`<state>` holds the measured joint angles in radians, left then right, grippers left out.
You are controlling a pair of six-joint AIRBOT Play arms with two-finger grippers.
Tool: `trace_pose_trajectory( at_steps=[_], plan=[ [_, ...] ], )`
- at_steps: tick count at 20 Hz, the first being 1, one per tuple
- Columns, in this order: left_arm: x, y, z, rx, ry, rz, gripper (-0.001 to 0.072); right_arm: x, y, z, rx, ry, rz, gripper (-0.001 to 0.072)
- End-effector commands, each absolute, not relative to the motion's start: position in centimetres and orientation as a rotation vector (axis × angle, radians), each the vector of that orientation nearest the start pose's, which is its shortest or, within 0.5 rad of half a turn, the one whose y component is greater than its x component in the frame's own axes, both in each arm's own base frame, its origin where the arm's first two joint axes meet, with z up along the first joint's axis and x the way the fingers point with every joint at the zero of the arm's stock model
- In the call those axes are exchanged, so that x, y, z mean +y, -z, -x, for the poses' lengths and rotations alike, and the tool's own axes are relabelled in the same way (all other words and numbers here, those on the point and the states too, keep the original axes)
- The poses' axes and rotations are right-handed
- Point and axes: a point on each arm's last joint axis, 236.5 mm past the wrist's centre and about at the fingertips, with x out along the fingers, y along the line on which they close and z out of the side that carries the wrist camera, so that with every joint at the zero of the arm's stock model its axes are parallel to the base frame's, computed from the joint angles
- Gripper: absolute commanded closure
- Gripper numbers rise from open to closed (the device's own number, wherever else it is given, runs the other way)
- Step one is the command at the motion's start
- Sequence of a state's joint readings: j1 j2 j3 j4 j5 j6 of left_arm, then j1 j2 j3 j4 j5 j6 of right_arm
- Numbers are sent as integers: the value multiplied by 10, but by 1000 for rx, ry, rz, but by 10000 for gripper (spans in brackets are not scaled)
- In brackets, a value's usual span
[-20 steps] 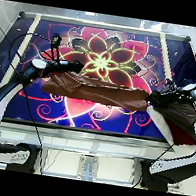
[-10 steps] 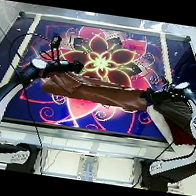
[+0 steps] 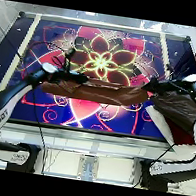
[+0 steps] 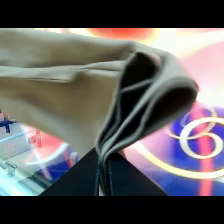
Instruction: Fold the shirts.
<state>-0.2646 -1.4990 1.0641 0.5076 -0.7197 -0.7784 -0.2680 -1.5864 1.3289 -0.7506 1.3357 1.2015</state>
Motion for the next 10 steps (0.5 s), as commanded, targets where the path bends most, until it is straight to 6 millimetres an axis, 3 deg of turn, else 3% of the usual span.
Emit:
trace_pose_trajectory(
  at_steps=[1, 3, 6, 10],
  plan=[
    [-306, 44, -377, 1047, 894, 245, 695, 66, -81, -421, 1214, -565, -622, 697],
    [-333, 68, -354, 1119, 917, 236, 695, 71, -113, -413, 1201, -598, -587, 696],
    [-354, 94, -348, 1167, 827, 286, 695, 75, -144, -397, 1213, -627, -562, 696],
    [-371, 85, -359, 1103, 783, 351, 695, 78, -182, -390, 1153, -640, -524, 697]
  ],
)
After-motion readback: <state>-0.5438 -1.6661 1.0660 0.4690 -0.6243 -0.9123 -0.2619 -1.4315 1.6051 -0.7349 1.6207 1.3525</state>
